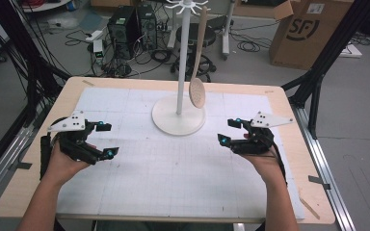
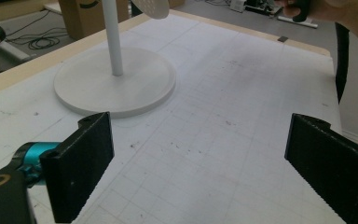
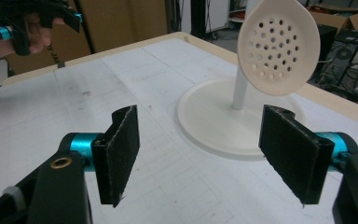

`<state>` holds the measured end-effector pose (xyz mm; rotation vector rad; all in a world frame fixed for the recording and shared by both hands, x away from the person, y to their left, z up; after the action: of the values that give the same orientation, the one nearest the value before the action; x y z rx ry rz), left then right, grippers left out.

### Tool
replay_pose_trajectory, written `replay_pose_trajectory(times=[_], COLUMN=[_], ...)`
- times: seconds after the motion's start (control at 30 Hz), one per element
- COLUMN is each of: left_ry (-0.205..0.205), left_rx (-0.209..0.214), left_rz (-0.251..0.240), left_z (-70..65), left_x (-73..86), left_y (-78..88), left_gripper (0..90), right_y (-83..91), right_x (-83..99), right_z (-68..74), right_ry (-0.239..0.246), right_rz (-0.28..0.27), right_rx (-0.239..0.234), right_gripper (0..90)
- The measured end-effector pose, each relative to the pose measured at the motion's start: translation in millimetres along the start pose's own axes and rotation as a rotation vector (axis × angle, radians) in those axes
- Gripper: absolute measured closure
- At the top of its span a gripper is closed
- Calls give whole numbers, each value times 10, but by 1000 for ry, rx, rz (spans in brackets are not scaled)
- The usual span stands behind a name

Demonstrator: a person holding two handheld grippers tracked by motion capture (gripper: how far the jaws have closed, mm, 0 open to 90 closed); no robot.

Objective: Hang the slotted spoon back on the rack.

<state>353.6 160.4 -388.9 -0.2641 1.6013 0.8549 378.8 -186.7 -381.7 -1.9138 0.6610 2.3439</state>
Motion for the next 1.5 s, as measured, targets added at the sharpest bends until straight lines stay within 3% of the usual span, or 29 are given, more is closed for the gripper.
replay_pose_trajectory(times=[0.1,0.17,0.27,0.37,0.67,1.5], left_ry=[1,3,8,6,9,0], left_rx=[-2,-2,0,-1,-4,-7], left_rz=[3,7,6,9,11,27], left_z=[4,4,0,0,13,-2], left_x=[16,30,34,41,58,88], left_y=[-1,-9,-26,-38,-84,-105], left_gripper=[85,84,84,84,84,84], right_y=[23,32,51,28,-81,-114], right_x=[115,183,199,236,270,293], right_z=[-31,-65,-59,-60,-32,-33], right_ry=[-20,-36,-43,-37,-28,-25], right_rz=[-4,22,6,32,67,85], right_rx=[12,24,26,30,17,19], right_gripper=[282,282,281,278,265,249])
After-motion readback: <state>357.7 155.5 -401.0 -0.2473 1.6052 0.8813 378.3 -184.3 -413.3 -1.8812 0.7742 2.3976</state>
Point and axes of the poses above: each handheld gripper's, and its own axes: y roughly backward along the jaws, x roughly out of its underside, z roughly to its left, the point moved 10 cm from there along -y, roughly forward along the jaws, and after that the axes turned 15 degrees about -x, right-handed, at the moved point
